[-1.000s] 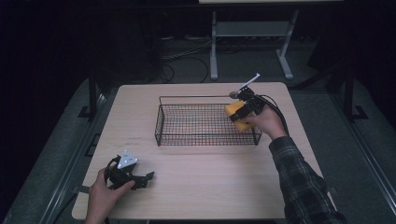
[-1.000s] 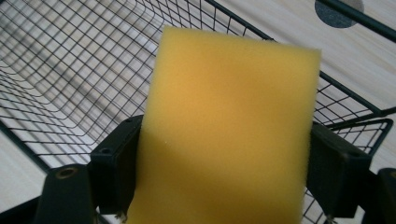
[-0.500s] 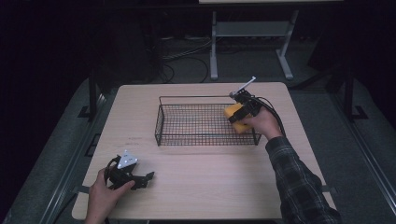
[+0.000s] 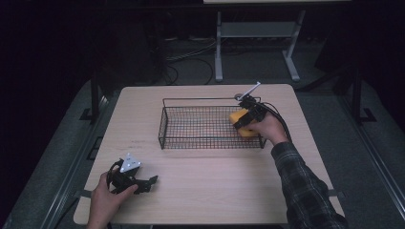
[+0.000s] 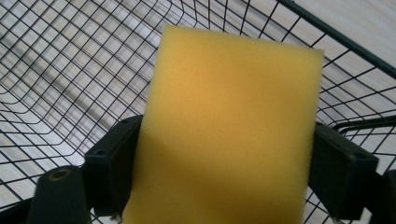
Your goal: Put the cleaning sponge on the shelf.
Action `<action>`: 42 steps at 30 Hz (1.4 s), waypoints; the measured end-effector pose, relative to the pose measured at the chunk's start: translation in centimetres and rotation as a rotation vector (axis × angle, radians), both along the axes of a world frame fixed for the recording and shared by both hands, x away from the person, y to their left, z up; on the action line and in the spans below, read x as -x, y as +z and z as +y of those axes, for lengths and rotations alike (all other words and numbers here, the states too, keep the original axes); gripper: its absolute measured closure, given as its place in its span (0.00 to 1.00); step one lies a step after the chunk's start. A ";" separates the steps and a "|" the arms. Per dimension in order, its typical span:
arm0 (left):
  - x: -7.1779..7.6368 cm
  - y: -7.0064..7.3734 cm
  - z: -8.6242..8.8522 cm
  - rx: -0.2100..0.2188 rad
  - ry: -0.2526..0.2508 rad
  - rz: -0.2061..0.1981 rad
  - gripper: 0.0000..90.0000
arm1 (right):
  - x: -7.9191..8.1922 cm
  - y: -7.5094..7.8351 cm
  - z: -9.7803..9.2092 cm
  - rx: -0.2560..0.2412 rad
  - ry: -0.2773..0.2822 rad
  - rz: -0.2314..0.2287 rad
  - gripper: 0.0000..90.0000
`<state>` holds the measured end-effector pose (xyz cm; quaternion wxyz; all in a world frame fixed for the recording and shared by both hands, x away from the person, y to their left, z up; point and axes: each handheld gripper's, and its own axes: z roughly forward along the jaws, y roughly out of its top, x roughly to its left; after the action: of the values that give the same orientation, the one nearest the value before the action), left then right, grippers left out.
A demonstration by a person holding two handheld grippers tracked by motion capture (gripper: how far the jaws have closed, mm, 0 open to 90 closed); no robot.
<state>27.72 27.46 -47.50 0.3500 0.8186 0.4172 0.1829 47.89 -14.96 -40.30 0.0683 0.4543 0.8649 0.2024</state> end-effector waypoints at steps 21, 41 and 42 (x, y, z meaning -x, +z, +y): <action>0.0 0.0 0.0 0.000 0.001 0.000 0.14 | 2.7 2.8 -0.9 -0.057 0.023 -0.062 0.16; 0.0 0.0 0.0 0.000 0.000 0.000 0.14 | 11.4 3.7 -3.6 -0.148 0.083 -0.174 0.16; 0.0 0.0 0.0 0.000 0.000 -0.001 0.14 | 11.8 3.4 -3.7 -0.151 0.084 -0.174 0.16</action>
<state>27.72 27.45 -47.50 0.3500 0.8186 0.4169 0.1830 36.12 -18.66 -36.87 0.1000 0.4022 0.8563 0.3081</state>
